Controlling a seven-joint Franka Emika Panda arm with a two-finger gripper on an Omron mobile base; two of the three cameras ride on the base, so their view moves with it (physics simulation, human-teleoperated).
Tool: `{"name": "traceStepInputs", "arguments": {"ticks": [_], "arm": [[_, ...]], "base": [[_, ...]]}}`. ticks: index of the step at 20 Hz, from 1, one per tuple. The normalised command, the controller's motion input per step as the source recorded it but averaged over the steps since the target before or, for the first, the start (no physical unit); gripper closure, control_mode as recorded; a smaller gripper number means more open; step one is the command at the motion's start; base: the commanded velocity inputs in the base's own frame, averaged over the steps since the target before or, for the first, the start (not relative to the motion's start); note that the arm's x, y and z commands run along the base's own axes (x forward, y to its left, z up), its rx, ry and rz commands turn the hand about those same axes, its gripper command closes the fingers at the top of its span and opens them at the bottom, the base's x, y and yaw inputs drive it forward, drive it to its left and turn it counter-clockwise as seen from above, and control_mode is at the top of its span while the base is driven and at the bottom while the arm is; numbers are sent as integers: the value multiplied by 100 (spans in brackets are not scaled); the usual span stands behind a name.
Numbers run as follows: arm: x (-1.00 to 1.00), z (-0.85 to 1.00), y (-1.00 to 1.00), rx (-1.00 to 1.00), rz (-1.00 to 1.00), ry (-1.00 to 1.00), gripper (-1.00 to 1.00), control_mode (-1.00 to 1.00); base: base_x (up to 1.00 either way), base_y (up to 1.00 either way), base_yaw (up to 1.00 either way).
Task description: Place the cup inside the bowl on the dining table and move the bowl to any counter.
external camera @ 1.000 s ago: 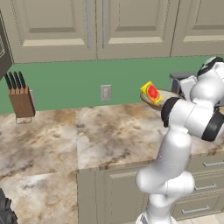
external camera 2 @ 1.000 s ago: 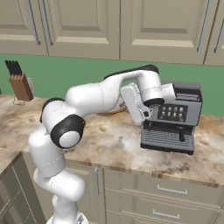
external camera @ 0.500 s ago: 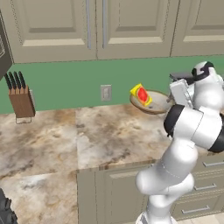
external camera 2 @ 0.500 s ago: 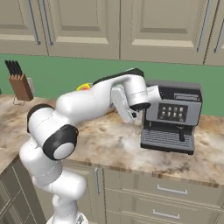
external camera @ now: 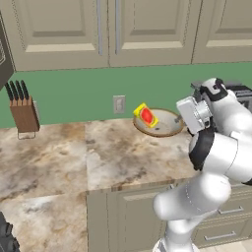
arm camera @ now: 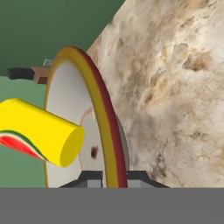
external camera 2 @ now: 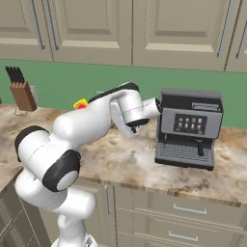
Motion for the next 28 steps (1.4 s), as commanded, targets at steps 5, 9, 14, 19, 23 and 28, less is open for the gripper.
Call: {"name": "traceStepInputs", "arguments": {"ticks": [5,9,14,19,23,28], "arm": [[17,-22,27,-5,0,0,100,-100],[33,-27,19,-6,0,0,100,-100],[30,-23,18,-5,0,4,100,-100],[16,-27,15,-3,0,13,100,-100],[7,-21,11,-2,0,15,100,-100],[5,-16,8,-1,0,7,100,-100]], "base": [[0,0,0],[0,0,0],[0,0,0],[0,0,0],[0,0,0],[0,0,0]]}}
